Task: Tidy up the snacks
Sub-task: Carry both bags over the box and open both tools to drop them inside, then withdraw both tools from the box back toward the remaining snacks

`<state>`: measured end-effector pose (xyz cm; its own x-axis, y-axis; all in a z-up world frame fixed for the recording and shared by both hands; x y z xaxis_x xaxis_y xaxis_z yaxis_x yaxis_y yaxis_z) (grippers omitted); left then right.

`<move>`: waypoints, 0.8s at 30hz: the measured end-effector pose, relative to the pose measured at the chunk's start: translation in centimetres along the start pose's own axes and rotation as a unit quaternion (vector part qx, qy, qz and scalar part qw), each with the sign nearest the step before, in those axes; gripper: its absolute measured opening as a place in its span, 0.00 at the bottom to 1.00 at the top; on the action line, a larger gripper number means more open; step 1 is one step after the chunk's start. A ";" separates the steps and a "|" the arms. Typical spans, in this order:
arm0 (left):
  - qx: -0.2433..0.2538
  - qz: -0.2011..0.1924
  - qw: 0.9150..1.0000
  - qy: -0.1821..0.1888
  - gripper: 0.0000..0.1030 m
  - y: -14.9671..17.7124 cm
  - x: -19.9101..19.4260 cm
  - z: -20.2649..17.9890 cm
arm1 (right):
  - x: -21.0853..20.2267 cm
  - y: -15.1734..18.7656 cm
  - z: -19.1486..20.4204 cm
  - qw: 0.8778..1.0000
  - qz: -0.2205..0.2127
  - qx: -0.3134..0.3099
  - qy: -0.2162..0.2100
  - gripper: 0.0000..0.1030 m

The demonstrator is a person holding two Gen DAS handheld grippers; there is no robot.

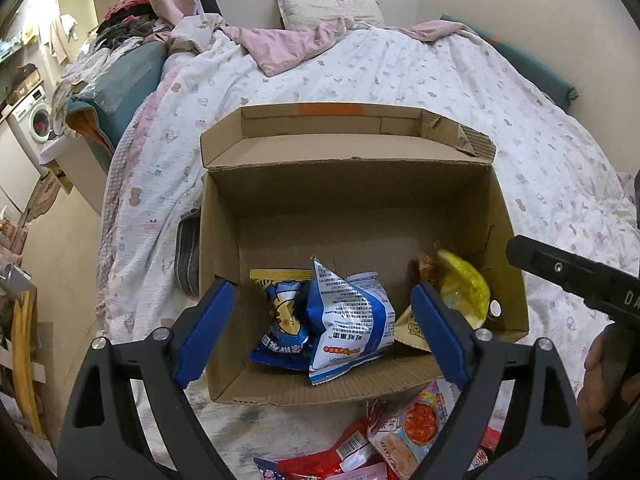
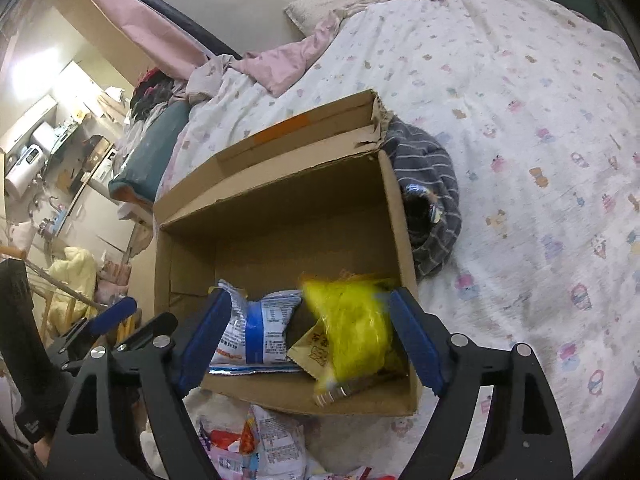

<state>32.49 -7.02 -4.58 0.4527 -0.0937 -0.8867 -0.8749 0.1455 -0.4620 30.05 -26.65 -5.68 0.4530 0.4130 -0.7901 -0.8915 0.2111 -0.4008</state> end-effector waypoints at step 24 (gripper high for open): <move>-0.014 -0.011 1.000 -0.004 0.86 1.4 -2.3 0.7 | -2.0 1.1 0.6 1.000 -0.008 0.006 -0.013 0.81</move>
<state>30.34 -5.90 -3.18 0.4730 -0.0882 -0.8767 -0.8692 0.1163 -0.4806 28.17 -26.73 -4.27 0.4673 0.4325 -0.7711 -0.8841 0.2281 -0.4078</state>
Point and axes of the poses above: each gripper's, at about its wrist camera, not at the fingertips, and x roughly the way its jaws point, z to its left, y to its underside, the point moved 9 cm from there along x, roughly the way its jaws point, and after that the axes turned 8 degrees about z, right-handed, at the moved point
